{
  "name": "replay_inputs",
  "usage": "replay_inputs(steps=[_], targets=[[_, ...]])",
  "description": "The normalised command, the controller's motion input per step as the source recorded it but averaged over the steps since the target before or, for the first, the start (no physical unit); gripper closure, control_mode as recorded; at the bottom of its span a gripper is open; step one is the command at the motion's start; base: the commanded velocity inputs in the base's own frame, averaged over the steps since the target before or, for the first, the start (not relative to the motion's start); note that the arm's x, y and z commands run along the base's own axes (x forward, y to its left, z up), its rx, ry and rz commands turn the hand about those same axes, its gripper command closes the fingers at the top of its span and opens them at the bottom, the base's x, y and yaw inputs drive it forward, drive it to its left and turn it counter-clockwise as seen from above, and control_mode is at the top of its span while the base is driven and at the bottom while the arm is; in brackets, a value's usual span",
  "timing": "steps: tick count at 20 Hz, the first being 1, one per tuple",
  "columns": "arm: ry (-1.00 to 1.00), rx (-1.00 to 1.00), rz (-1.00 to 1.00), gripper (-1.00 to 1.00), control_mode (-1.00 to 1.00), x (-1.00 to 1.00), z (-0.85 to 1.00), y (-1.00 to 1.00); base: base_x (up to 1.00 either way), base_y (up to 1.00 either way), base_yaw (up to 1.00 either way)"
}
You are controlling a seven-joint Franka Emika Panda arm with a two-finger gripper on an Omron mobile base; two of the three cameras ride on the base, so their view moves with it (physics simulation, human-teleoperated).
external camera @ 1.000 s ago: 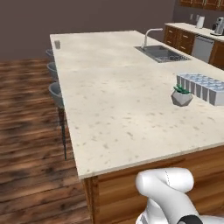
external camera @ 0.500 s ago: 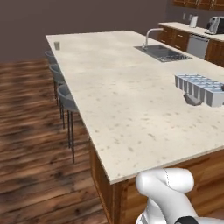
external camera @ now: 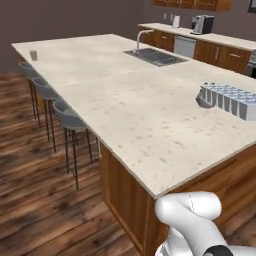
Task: Open the freezer door, pick up the ice cube tray from the freezer, and place it on the dining counter.
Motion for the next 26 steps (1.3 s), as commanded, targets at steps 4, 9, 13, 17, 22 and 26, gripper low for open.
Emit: replay_inputs(steps=[4, 9, 13, 17, 22, 26], targets=[[0.0, 0.0, 0.0, 1.0, 1.0, 0.0, 0.0, 0.0, -0.58, 1.0, -0.33], [0.0, 0.0, 0.0, 1.0, 1.0, 0.0, 0.0, 0.0, -0.18, 1.0, -0.36], [0.0, 0.0, 0.0, 1.0, 1.0, 0.0, 0.0, 0.0, 0.0, 1.0, -0.41], [0.0, 0.0, 0.0, 1.0, 1.0, 0.0, 0.0, 0.0, 0.09, 1.0, -0.41], [0.0, 0.0, 0.0, 1.0, 1.0, 0.0, 0.0, 0.0, 0.45, 1.0, -0.41], [0.0, 0.0, 0.0, 1.0, 1.0, 0.0, 0.0, 0.0, 0.58, 0.99, -0.43]])
